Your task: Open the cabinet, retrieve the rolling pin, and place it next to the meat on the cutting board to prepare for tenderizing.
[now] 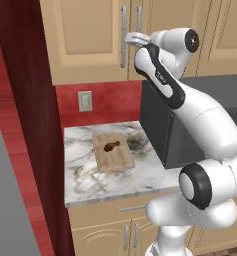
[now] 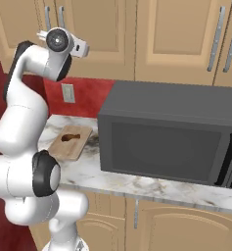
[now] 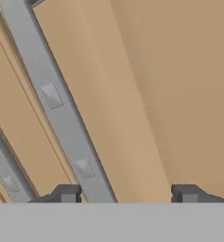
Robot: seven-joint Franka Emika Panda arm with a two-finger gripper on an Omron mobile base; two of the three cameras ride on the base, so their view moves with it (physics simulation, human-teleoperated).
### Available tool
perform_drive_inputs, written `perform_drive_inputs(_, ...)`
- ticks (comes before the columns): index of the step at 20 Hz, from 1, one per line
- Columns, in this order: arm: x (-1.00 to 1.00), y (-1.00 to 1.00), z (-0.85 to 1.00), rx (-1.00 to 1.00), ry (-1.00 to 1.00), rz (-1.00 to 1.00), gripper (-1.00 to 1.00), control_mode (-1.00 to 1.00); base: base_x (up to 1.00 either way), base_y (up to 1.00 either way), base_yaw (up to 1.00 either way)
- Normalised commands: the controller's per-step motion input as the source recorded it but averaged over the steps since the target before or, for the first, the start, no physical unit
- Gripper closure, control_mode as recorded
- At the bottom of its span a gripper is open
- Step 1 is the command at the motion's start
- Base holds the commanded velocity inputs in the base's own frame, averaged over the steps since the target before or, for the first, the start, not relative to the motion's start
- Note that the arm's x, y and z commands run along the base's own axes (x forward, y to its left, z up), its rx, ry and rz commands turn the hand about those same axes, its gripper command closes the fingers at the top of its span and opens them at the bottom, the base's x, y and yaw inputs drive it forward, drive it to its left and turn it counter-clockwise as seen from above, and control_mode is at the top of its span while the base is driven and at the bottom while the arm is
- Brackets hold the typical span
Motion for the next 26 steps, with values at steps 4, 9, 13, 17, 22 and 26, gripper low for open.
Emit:
perform_drive_inputs(4, 0.10, 0.41, -0.14, -0.05, 0.00, 0.11, 1.00, -1.00, 0.00, 0.00, 0.00)
perform_drive_inputs(9, 0.12, 0.53, -0.15, -0.10, -0.02, 0.11, 1.00, -1.00, 0.00, 0.00, 0.00)
perform_drive_inputs(13, 0.00, 0.35, -0.13, -0.06, -0.04, 0.09, 1.00, -1.00, 0.00, 0.00, 0.00)
perform_drive_inputs(17, -0.13, 0.11, -0.08, -0.01, -0.05, 0.07, 1.00, -1.00, 0.00, 0.00, 0.00)
perform_drive_inputs(22, -0.57, 0.00, -0.06, 0.00, -0.05, 0.05, 1.00, -1.00, 0.00, 0.00, 0.00)
perform_drive_inputs(26, -0.88, -0.02, -0.02, 0.00, -0.06, 0.05, 1.00, -1.00, 0.00, 0.00, 0.00)
